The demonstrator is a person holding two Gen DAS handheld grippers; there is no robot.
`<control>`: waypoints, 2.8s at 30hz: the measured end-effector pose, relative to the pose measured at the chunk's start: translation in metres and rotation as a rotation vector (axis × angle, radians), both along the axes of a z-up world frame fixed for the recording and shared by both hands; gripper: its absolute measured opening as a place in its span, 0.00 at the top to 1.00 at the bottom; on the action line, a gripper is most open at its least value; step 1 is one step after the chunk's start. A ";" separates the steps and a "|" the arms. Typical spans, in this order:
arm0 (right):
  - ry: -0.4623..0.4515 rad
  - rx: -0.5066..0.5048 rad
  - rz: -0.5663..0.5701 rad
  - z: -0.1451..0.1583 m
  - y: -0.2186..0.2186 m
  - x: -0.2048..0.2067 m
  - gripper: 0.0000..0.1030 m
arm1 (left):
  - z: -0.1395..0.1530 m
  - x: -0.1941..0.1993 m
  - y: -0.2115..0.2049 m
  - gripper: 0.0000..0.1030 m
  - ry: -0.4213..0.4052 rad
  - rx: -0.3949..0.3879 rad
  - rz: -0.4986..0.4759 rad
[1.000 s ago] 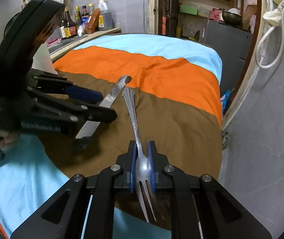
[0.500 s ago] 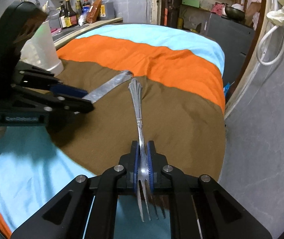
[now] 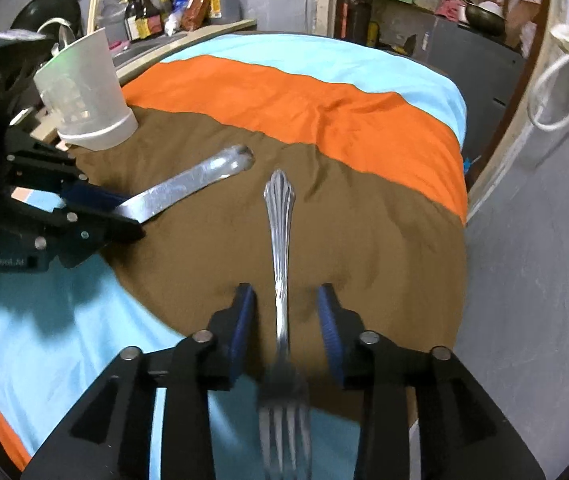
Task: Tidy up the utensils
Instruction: 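Grasp the silver knife with left while right grasps the silver fork, then lift the knife with left while right lifts the fork over the caddy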
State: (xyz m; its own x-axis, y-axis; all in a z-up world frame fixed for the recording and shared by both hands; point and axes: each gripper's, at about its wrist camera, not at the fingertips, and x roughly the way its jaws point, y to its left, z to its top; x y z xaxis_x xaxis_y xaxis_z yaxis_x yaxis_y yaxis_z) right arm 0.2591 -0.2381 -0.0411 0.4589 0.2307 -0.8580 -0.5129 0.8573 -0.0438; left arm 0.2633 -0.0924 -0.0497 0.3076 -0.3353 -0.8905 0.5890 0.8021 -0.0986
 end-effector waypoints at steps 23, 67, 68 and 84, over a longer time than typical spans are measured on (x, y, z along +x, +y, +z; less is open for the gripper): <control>0.050 -0.182 0.030 -0.002 0.022 0.016 0.72 | -0.007 0.032 -0.036 0.87 -0.007 0.175 -0.095; -0.589 0.621 0.047 0.099 0.058 -0.030 0.96 | 0.118 -0.079 0.106 0.87 -0.752 -0.441 0.353; -0.595 0.632 0.051 0.103 0.061 -0.027 0.96 | 0.122 -0.077 0.112 0.87 -0.760 -0.447 0.357; -0.673 0.785 0.173 0.143 0.154 0.001 0.96 | 0.156 -0.042 0.232 0.87 -0.941 -0.460 0.564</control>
State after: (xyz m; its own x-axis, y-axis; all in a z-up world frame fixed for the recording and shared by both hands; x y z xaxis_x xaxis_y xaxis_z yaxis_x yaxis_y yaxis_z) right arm 0.2596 -0.0842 0.1021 0.6933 0.7204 -0.0185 -0.7077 0.6854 0.1715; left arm 0.2217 0.1397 0.1068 0.9828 -0.1721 -0.0670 0.1595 0.9737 -0.1626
